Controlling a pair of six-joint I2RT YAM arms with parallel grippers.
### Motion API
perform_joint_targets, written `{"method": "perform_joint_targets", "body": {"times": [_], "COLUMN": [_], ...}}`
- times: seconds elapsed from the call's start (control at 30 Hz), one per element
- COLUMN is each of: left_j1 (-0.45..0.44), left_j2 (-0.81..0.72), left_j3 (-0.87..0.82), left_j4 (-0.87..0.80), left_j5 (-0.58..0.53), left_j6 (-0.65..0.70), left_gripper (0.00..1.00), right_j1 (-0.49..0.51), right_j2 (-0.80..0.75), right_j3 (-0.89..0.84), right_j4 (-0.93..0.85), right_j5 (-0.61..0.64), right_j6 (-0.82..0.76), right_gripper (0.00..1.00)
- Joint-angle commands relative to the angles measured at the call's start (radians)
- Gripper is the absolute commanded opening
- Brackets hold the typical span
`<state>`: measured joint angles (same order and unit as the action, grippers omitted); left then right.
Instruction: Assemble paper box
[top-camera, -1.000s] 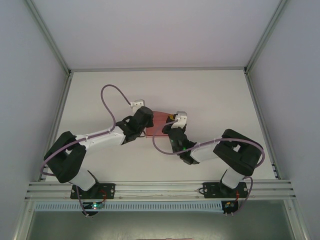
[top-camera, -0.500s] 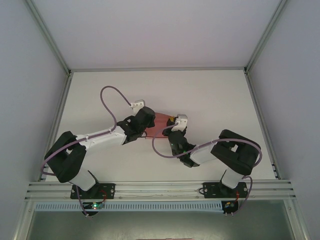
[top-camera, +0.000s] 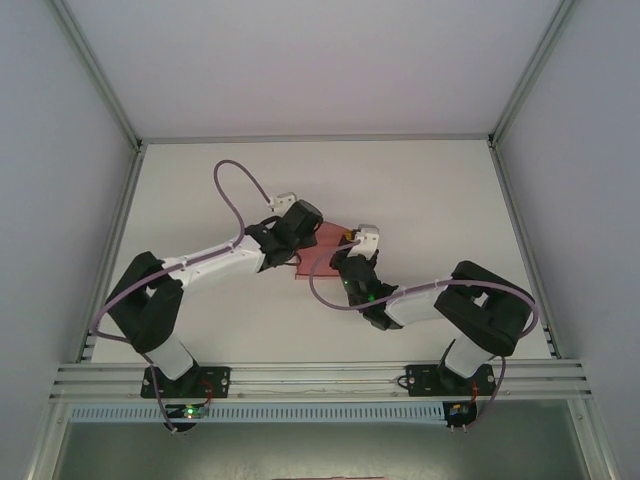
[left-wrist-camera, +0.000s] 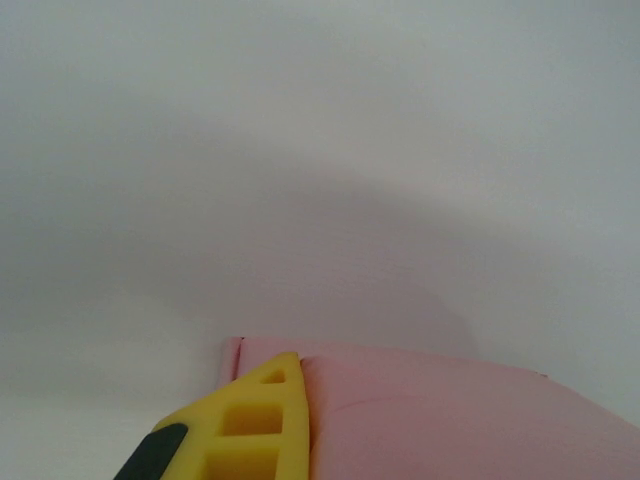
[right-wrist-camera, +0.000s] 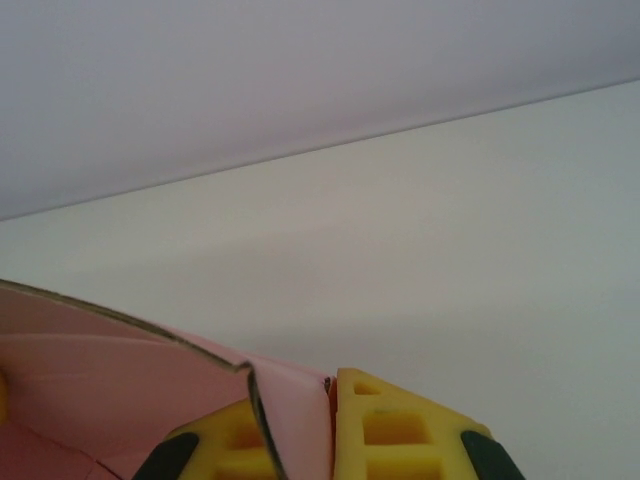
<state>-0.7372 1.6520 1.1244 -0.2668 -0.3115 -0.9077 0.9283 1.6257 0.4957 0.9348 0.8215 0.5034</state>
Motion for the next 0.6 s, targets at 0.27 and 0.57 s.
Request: {"method": "perform_joint_targets", "body": {"times": [0.27,0.57], "left_j1": [0.013,0.029], "left_j2": [-0.032,-0.017], "left_j3": [-0.019,0.009], "left_j4": [0.146,0.163], "left_j5": [0.144,0.218], "left_j6": [-0.199,-0.163], "left_gripper": [0.0,0.0], "right_j1": [0.012,-0.005], "right_j2": [0.027,0.002], "right_j3": [0.009,0.017], "right_j4": [0.012,-0.042], "right_j5": [-0.11,-0.167], "right_j6": [0.061,0.075], "right_gripper": [0.0,0.0]}}
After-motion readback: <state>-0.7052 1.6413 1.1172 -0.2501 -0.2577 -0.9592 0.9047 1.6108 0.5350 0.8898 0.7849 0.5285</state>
